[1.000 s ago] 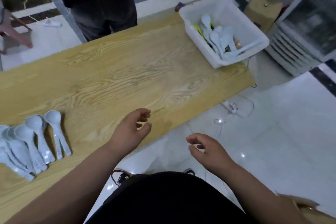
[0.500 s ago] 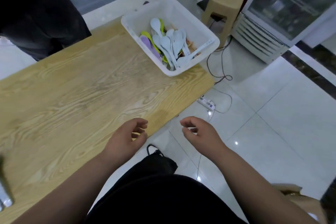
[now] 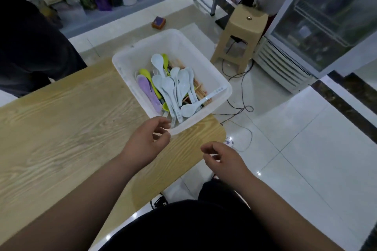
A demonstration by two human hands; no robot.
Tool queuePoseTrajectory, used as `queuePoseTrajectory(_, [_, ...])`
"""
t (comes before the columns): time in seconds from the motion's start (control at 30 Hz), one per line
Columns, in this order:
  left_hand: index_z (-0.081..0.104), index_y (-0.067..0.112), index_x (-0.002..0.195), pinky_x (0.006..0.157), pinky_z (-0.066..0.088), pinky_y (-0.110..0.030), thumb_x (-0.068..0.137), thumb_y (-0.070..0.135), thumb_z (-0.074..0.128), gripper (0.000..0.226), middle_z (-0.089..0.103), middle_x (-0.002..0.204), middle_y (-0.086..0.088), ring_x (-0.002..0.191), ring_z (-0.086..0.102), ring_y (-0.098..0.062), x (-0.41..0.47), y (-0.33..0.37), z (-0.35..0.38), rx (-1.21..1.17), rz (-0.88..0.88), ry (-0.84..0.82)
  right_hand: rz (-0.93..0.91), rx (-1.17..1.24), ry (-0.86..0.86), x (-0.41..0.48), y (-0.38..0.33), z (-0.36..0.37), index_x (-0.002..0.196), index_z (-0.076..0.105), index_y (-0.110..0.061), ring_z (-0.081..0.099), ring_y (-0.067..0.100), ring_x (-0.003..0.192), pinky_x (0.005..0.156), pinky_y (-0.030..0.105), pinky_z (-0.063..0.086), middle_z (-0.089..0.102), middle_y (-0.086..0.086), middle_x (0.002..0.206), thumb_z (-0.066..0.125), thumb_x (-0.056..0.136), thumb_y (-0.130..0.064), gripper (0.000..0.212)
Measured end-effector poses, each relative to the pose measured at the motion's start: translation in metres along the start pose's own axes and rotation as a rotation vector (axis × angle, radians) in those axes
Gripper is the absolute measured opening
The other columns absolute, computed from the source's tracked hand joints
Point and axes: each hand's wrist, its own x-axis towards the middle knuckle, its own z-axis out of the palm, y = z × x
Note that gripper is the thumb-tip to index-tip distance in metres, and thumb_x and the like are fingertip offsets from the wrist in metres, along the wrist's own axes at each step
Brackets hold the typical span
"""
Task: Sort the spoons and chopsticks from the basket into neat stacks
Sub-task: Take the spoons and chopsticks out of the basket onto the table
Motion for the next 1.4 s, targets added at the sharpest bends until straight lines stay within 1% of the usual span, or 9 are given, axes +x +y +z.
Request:
queuePoseTrajectory(0.23, [0.062, 0.032, 0.112, 0.068, 0.045, -0.010, 0.093, 0.016, 0.063, 0.024, 0.065, 0.103, 0.018, 0.089, 0.061, 0.003, 0.037, 0.023, 0.036, -0.006, -0.182, 0.250, -0.180, -0.067, -0.166, 0.109, -0.021, -0.076, 0.108, 0.067, -0.033, 0.060, -0.010, 0.099, 0.088, 0.016, 0.049, 0.066, -0.020, 0.107, 0.062, 0.096, -0.021, 0.018])
queuePoseTrajectory(0.33, [0.062, 0.032, 0.113, 0.079, 0.051, -0.022, 0.093, 0.016, 0.064, 0.026, 0.065, 0.105, 0.018, 0.092, 0.061, 0.003, 0.037, 0.027, 0.056, 0.022, -0.254, 0.303, -0.289, -0.147, -0.244, 0.159, -0.037, -0.095, 0.115, 0.067, -0.027, 0.061, -0.003, 0.100, 0.089, 0.017, 0.049, 0.066, -0.014, 0.111, 0.060, 0.097, -0.023, 0.020])
queuePoseTrajectory(0.47, [0.063, 0.026, 0.123, 0.090, 0.048, -0.027, 0.091, 0.021, 0.063, 0.032, 0.064, 0.111, 0.013, 0.102, 0.059, -0.004, 0.042, 0.024, 0.079, 0.228, -0.301, 0.362, -0.424, -0.466, -0.330, 0.220, -0.048, -0.095, 0.125, 0.062, -0.020, 0.059, 0.011, 0.107, 0.091, 0.029, 0.050, 0.062, -0.002, 0.121, 0.056, 0.097, -0.027, 0.029])
queuePoseTrajectory(0.57, [0.061, 0.021, 0.125, 0.089, 0.049, -0.030, 0.091, 0.022, 0.063, 0.034, 0.064, 0.111, 0.007, 0.104, 0.060, -0.011, 0.053, 0.026, 0.086, 0.278, -0.308, 0.362, -0.401, -0.764, -0.461, 0.251, -0.049, -0.086, 0.130, 0.057, -0.019, 0.055, 0.018, 0.103, 0.080, 0.034, 0.047, 0.057, 0.004, 0.123, 0.055, 0.096, -0.030, 0.035])
queuePoseTrajectory(0.73, [0.055, 0.015, 0.128, 0.082, 0.052, -0.038, 0.092, 0.028, 0.058, 0.038, 0.059, 0.117, -0.005, 0.099, 0.063, -0.023, 0.111, 0.012, 0.068, 0.314, -0.453, 0.311, -0.318, -1.125, -0.675, 0.274, -0.048, -0.071, 0.107, 0.059, -0.015, 0.058, 0.020, 0.086, 0.068, 0.034, 0.050, 0.061, 0.006, 0.104, 0.060, 0.092, -0.027, 0.020])
queuePoseTrajectory(0.87, [0.051, 0.008, 0.106, 0.068, 0.041, -0.034, 0.092, 0.033, 0.059, 0.030, 0.057, 0.112, -0.014, 0.087, 0.057, -0.030, 0.168, 0.001, 0.054, 0.360, -0.612, 0.200, -0.254, -1.074, -0.741, 0.280, -0.047, -0.066, 0.113, 0.066, -0.018, 0.061, 0.019, 0.091, 0.079, 0.036, 0.055, 0.066, 0.003, 0.105, 0.062, 0.090, -0.024, 0.024])
queuePoseTrajectory(1.03, [0.047, 0.007, 0.120, 0.079, 0.046, -0.038, 0.088, 0.047, 0.067, 0.055, 0.060, 0.116, -0.012, 0.108, 0.062, -0.032, 0.203, -0.011, 0.048, 0.465, -0.694, 0.131, -0.254, -1.007, -0.701, 0.282, -0.042, -0.069, 0.115, 0.065, -0.027, 0.058, 0.018, 0.093, 0.071, 0.032, 0.046, 0.063, -0.001, 0.106, 0.059, 0.091, -0.026, 0.024])
queuePoseTrajectory(1.27, [0.050, 0.014, 0.091, 0.068, 0.042, -0.033, 0.088, 0.022, 0.063, 0.015, 0.059, 0.088, -0.006, 0.079, 0.056, -0.027, 0.210, -0.020, 0.042, 0.426, -0.727, 0.135, -0.254, -0.773, -0.599, 0.281, -0.038, -0.090, 0.108, 0.067, -0.023, 0.060, 0.016, 0.090, 0.070, 0.032, 0.047, 0.064, -0.003, 0.100, 0.063, 0.089, -0.030, 0.020])
queuePoseTrajectory(1.4, [0.051, 0.011, 0.088, 0.071, 0.041, -0.032, 0.091, 0.015, 0.057, 0.008, 0.053, 0.087, -0.008, 0.083, 0.054, -0.028, 0.209, -0.010, 0.038, 0.383, -0.762, 0.132, -0.199, -0.566, -0.527, 0.278, -0.038, -0.095, 0.108, 0.067, -0.025, 0.060, 0.012, 0.085, 0.066, 0.027, 0.046, 0.065, -0.007, 0.095, 0.061, 0.089, -0.025, 0.019])
